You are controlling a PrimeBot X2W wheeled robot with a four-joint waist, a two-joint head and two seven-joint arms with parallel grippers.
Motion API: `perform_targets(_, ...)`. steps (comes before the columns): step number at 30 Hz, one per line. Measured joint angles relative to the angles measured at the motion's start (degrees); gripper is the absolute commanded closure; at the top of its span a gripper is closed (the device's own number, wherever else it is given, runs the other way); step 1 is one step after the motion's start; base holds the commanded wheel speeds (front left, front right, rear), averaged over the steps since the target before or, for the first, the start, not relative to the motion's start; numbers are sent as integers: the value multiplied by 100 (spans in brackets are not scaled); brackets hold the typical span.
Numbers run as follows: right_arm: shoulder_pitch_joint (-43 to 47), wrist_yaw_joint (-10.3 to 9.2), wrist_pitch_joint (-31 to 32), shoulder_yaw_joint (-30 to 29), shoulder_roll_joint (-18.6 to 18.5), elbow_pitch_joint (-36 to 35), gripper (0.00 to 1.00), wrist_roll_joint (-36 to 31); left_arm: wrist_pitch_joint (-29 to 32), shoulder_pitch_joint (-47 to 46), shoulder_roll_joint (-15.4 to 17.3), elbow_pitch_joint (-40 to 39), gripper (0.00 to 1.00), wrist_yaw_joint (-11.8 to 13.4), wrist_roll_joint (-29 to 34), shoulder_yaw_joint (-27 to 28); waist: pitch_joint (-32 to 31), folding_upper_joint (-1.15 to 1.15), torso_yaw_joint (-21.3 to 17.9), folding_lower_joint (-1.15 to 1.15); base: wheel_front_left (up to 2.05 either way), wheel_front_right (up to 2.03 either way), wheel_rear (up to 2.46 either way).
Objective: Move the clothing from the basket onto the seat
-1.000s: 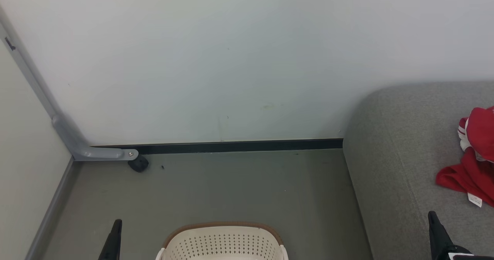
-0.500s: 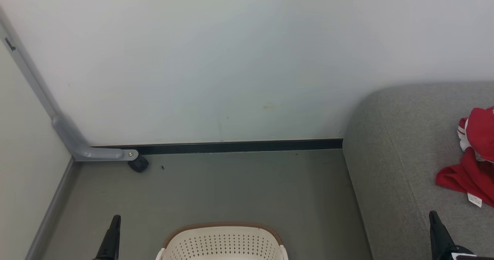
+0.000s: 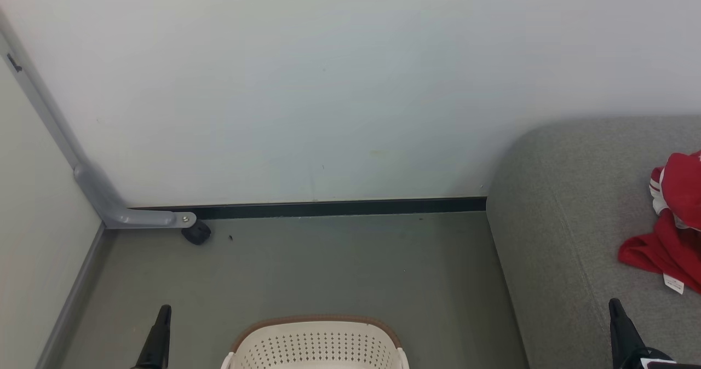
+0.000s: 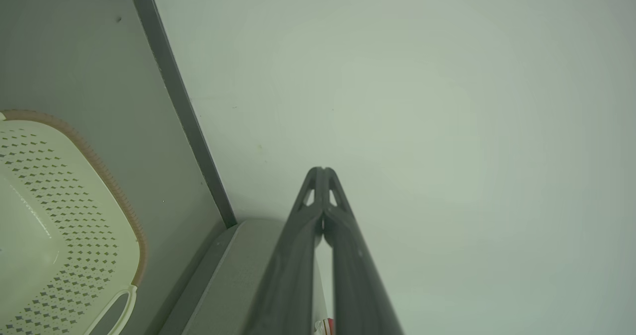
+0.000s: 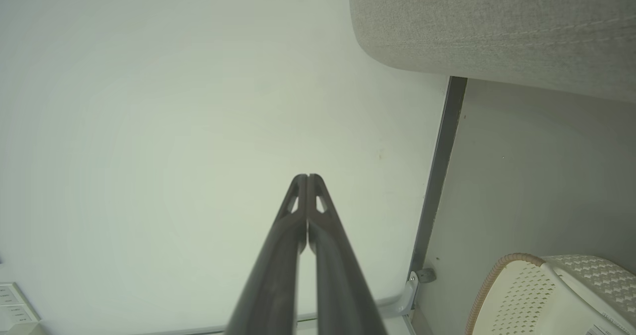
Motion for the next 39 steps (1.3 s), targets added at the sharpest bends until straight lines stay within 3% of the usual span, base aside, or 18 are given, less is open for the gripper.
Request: perform_targets(39,-3,0,0,0,0,0,100,5,0,0,0,-1,100,0,-1,0,1,0,0,0,0,0,0)
